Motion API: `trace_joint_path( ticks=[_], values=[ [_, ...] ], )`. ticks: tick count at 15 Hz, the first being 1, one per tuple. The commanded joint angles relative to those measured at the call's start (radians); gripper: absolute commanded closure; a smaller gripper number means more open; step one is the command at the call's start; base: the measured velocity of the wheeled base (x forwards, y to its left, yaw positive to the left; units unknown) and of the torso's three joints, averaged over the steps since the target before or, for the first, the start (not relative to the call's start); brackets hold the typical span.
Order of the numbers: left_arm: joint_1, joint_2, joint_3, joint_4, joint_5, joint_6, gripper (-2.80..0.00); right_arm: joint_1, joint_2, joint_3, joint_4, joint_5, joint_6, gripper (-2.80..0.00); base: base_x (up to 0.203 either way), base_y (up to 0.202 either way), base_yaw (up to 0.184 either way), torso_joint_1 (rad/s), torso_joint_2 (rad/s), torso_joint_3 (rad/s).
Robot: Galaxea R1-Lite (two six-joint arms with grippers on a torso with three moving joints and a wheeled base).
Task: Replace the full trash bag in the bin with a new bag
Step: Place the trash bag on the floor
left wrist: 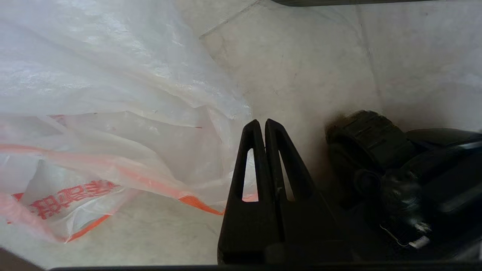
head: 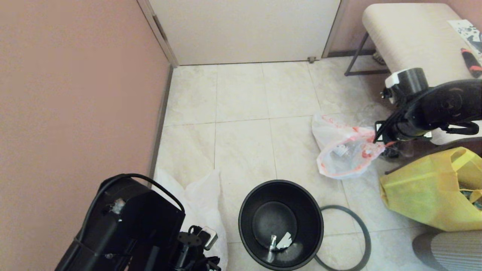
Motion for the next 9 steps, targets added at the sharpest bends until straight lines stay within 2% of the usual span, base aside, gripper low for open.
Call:
trace_joint_path(
  ticks=[1, 4, 6, 7, 8, 9],
  values=[
    [0.003, 0.003, -0.006, -0.008, 0.000, 0.000, 0.00, 0.000, 0.079, -0.068, 0.051, -0.007, 0.031, -2.80, 0.000, 0.000, 0.000, 0.000, 0.00, 0.000],
    [0.002, 0.004, -0.006, -0.008, 0.000, 0.000, 0.00, -0.008, 0.173, -0.196, 0.068, -0.013, 0.071, -2.80, 0.000, 0.000, 0.000, 0.000, 0.00, 0.000],
    [0.002, 0.005, -0.006, -0.008, 0.000, 0.000, 0.00, -0.003, 0.169, -0.207, 0.126, -0.022, 0.106, -2.80, 0.000, 0.000, 0.000, 0.000, 0.00, 0.000],
    [0.002, 0.006, -0.006, -0.008, 0.000, 0.000, 0.00, 0.000, 0.142, -0.201, 0.159, -0.024, 0.159, -2.80, 0.000, 0.000, 0.000, 0.000, 0.00, 0.000],
    [0.002, 0.009, -0.007, -0.008, 0.002, 0.000, 0.00, 0.005, 0.098, -0.191, 0.190, -0.005, 0.203, -2.80, 0.000, 0.000, 0.000, 0.000, 0.00, 0.000],
    [0.002, 0.009, -0.007, -0.008, 0.002, 0.000, 0.00, 0.007, 0.053, -0.186, 0.204, 0.075, 0.234, -2.80, 0.000, 0.000, 0.000, 0.000, 0.00, 0.000]
  ],
)
